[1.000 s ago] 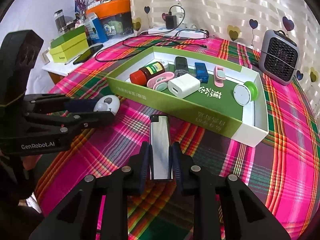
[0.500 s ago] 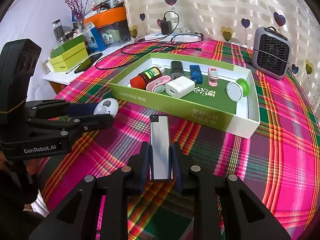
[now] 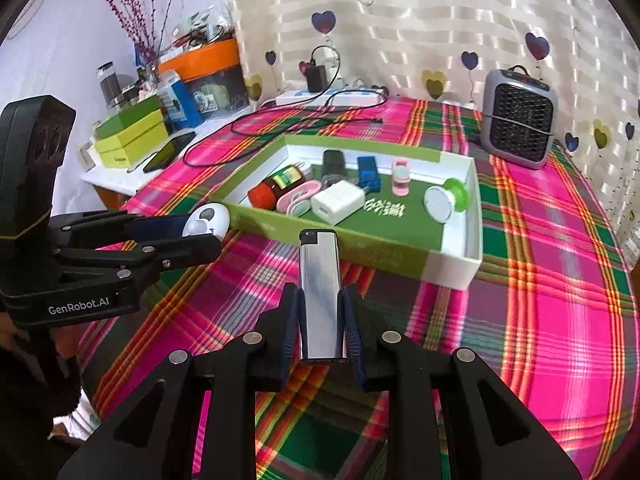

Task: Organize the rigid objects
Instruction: 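Carry the round gadget with the left tool while the right tool carries the silver stick to the box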

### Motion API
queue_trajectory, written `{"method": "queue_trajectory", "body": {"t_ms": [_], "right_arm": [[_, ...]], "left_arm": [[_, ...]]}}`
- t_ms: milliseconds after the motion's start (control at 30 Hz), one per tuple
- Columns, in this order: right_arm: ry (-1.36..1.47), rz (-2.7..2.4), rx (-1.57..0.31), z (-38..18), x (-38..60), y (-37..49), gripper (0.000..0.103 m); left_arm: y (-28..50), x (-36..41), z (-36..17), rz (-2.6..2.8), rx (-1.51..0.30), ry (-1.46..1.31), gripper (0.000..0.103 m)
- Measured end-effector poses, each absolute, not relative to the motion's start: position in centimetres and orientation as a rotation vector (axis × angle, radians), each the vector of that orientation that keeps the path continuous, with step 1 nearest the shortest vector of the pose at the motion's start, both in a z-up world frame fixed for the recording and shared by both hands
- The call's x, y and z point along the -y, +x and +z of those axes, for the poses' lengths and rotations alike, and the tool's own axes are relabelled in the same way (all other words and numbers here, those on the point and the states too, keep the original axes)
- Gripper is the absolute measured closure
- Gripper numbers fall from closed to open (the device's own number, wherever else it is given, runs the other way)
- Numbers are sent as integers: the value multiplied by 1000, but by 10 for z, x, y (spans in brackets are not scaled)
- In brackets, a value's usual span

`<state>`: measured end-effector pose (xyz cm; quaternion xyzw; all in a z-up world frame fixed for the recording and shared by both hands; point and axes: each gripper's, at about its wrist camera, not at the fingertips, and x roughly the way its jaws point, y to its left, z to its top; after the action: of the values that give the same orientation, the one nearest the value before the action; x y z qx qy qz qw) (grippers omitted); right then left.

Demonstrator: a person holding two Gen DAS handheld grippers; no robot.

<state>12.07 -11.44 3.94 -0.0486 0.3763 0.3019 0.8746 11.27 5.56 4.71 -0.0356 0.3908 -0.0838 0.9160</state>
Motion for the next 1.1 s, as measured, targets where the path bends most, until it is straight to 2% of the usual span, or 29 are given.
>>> {"method": "queue_trajectory", "body": {"t_ms": [567,1100], "right_arm": [[-91,533,-777,54,129,170,79],[-103,519,-828,43,122,212,79]], "left_arm": [[147,-37,56,-221,-789,-73,64],[198,-45,50,-184,-806,-72,64]]}}
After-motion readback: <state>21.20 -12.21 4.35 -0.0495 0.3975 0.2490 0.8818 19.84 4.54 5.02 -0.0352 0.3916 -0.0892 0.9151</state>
